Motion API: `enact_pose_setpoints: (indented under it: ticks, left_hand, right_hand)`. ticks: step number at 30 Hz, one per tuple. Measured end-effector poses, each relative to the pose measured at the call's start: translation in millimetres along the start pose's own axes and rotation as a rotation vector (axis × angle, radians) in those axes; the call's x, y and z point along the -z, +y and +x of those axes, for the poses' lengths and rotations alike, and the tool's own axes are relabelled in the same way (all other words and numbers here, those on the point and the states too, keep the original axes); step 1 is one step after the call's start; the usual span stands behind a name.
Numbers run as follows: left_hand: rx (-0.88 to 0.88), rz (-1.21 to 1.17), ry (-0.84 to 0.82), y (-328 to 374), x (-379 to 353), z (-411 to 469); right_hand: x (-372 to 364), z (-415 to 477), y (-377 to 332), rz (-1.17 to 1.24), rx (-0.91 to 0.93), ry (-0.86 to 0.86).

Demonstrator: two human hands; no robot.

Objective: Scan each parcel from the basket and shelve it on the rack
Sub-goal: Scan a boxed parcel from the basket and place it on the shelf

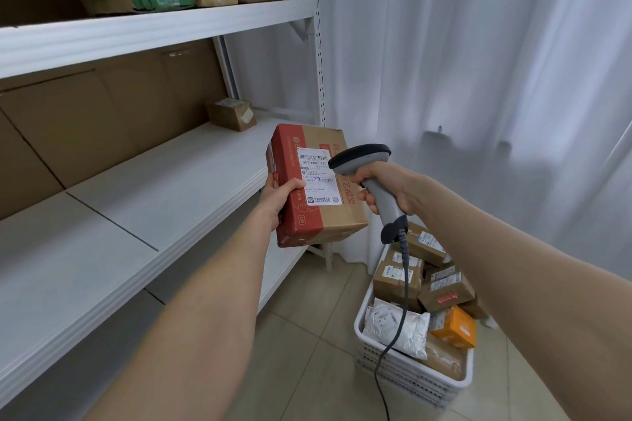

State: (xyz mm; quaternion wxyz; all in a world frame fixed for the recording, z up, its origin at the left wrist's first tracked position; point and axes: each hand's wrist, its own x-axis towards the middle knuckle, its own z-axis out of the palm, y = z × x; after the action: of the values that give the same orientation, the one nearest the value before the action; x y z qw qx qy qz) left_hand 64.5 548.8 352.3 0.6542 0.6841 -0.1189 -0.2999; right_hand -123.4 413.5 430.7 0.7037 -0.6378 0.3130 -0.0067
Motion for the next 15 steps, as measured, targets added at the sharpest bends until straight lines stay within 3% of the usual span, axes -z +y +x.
enact_pose_setpoints:
  ticks: [15]
  left_hand:
    - [0.002, -0.032, 0.080, 13, 55, 25]
  right_hand:
    - [-51, 33, -19, 0.025, 0.026, 0.003]
